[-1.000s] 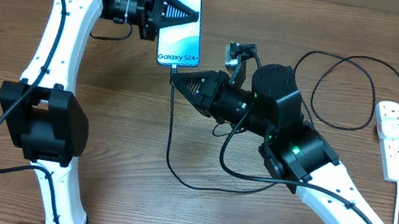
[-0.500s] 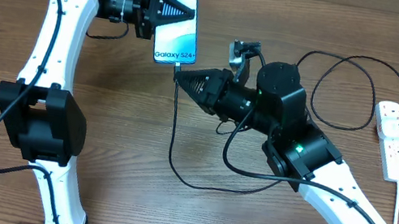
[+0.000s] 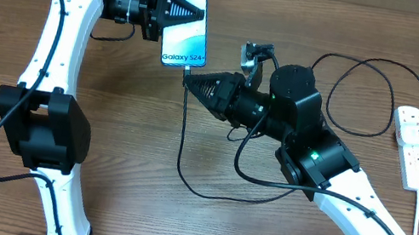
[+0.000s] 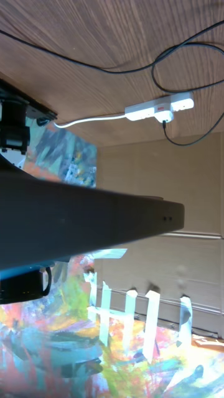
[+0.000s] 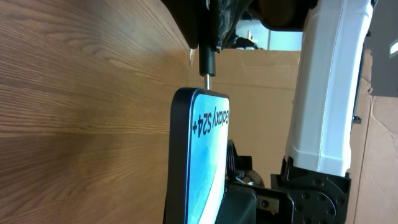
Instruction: Plug charger to phone and switch on socket
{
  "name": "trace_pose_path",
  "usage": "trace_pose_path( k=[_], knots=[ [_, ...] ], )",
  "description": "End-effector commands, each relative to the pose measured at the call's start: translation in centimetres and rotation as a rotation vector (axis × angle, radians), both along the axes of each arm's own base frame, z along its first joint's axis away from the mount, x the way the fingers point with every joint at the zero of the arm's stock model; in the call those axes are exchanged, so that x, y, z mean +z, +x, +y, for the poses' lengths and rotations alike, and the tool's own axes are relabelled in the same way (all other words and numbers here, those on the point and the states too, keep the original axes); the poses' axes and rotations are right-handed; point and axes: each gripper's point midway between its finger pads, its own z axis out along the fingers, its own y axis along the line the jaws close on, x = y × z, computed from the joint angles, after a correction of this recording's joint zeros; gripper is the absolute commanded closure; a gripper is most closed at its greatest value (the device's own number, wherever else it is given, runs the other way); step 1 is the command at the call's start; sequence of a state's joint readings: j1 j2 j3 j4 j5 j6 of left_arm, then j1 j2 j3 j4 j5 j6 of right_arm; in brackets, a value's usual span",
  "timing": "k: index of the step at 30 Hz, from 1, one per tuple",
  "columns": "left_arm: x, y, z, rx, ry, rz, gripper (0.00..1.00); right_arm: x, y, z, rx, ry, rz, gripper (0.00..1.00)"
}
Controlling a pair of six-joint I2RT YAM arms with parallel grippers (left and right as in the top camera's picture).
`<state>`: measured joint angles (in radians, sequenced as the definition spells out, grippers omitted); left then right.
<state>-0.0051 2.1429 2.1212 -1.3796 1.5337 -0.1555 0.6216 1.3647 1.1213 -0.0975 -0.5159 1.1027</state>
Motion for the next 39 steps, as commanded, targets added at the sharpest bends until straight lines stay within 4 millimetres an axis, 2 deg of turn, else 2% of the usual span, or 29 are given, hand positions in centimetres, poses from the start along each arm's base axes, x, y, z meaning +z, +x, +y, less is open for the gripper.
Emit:
trace_pose_path(
  k=[1,16,27,39],
  knots=[
    [2.8,-1.2,-0.4,-0.019,-0.046,-0.044,0.96,-0.3,0.7,-0.4,-0.025,-0.008,-0.007,0.96],
    [2.8,-1.2,-0.5,-0.02,-0.045,0.01,0.96,-0.3,0.7,-0.3,-0.025,-0.008,-0.007,0.96],
    [2.9,-1.5,-1.8,-0.053,-0.046,-0.041,0.96,-0.3,0.7,-0.3,-0.024,-0.008,-0.007,0.96],
    [2.9,-0.9,-0.9,-0.03,-0.046,-0.034,0.96,-0.3,0.6,-0.3,-0.015,-0.006,-0.005,0.97]
  ],
)
